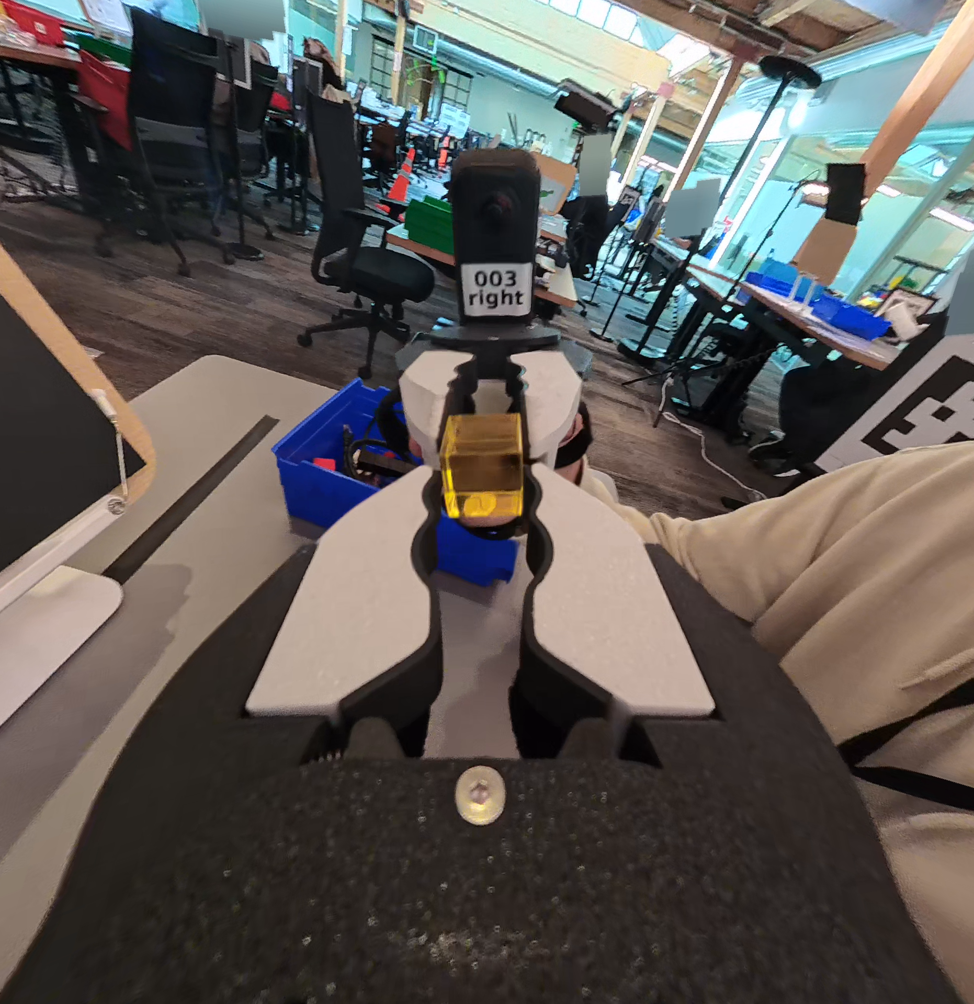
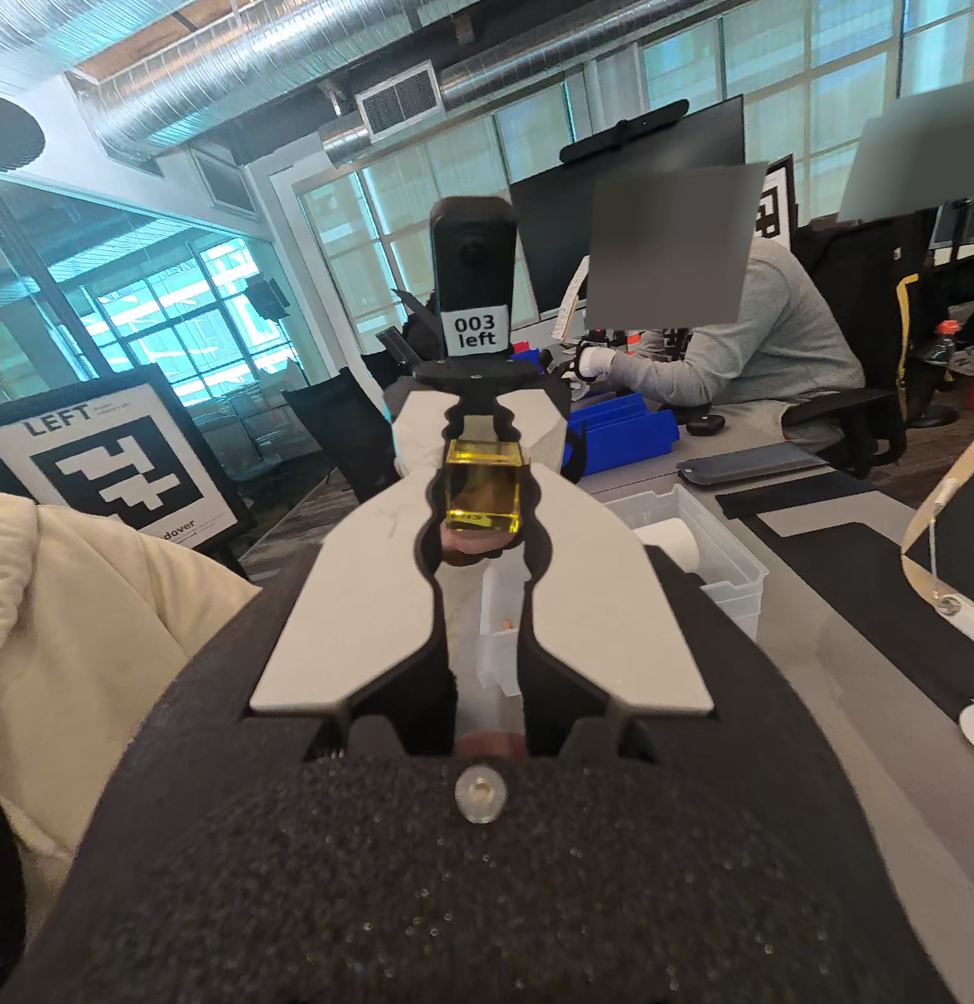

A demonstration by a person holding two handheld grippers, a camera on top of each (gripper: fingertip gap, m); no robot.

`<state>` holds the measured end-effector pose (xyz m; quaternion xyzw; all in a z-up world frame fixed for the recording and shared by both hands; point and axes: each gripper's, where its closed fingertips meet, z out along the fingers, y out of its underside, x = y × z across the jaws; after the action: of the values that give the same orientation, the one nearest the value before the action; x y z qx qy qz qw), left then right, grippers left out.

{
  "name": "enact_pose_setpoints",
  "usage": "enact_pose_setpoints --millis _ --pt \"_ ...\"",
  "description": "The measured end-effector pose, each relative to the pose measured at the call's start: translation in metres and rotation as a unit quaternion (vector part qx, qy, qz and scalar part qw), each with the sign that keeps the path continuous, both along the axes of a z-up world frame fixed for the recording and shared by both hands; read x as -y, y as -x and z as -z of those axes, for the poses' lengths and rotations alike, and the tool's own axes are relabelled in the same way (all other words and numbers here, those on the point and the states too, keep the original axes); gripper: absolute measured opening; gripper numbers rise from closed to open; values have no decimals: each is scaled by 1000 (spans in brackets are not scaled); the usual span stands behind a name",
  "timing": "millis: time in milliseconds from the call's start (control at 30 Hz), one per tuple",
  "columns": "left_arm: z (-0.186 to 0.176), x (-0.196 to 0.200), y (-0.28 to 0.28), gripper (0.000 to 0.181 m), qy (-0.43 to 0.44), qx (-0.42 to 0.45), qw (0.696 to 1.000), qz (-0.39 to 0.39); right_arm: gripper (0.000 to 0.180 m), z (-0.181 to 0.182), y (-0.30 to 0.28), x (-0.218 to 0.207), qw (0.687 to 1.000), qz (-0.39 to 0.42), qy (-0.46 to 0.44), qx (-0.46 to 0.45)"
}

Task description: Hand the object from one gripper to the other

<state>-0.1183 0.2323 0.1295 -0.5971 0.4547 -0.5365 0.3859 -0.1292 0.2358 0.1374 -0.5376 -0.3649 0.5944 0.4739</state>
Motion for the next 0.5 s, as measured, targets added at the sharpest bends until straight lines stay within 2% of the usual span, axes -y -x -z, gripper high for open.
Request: enact_pose_setpoints --millis 100,233,333,500 --pt "8 -11 5 40 -24 -33 998 -38 26 -2 -8 -8 999 32 4 3" --pt "16 -24 18 42 -147 -102 977 -119 26 -2 -20 -21 995 53 80 -13" --pt "23 -4 19 44 -171 -135 973 -79 26 4 -17 -19 981 -4 192 -33" --pt "10 -8 25 47 -292 -143 936 -138 26 10 -1 -11 937 -128 316 -78"
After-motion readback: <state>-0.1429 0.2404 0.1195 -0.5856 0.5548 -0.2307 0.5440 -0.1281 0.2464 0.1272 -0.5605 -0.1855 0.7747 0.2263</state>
